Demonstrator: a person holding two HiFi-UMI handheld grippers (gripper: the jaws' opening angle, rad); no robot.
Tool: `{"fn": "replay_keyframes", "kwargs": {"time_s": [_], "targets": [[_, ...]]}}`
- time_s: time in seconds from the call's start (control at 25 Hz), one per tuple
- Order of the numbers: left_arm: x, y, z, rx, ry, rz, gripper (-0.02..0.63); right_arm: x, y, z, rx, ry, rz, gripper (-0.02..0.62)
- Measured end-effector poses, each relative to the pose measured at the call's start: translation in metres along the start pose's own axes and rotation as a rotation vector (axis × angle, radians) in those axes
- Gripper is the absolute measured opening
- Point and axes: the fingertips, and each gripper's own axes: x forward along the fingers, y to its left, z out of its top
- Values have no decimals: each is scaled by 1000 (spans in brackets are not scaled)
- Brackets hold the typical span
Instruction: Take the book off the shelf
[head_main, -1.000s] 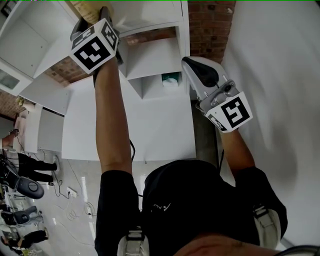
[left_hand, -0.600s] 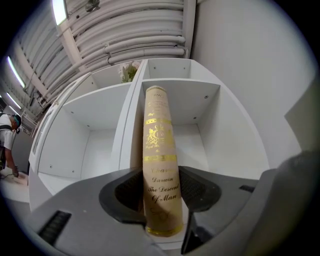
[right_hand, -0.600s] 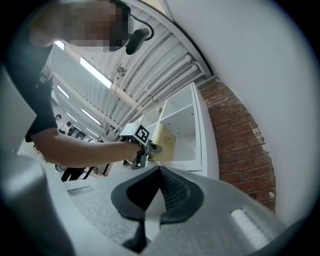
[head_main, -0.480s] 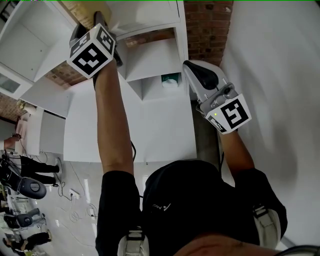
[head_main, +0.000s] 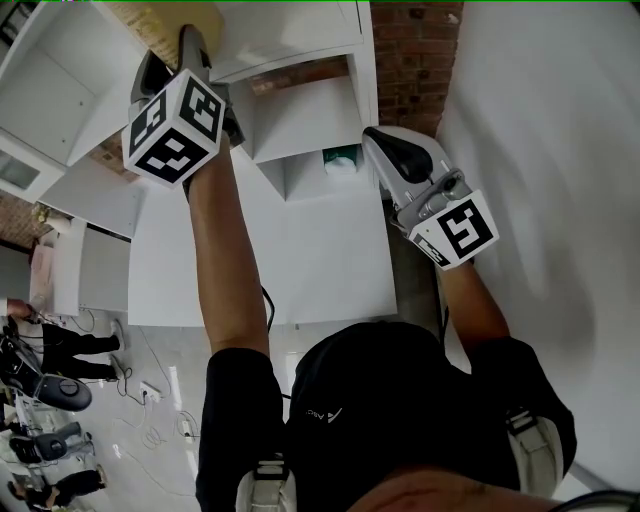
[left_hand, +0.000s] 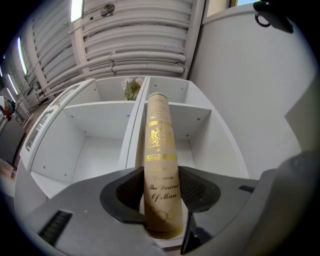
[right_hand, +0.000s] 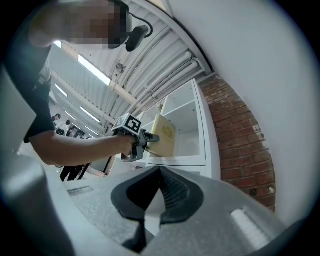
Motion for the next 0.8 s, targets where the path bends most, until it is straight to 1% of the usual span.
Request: {"fn": "replay_keyframes", "kwargs": {"time_s": [0.24, 0.44, 0.6, 0.8], "targets": [[-40, -3, 28, -26, -86, -66, 183, 2, 15, 6, 10, 5, -2, 2], [-83, -6, 46, -55, -143, -141, 183, 0, 27, 20, -10, -19, -11, 2], [-120, -6, 45, -77, -153, -194, 183, -4, 38, 28, -10, -29, -27, 2], [-162, 1, 32, -130, -141, -216, 183, -12, 50, 32, -5, -28, -54, 2]]}}
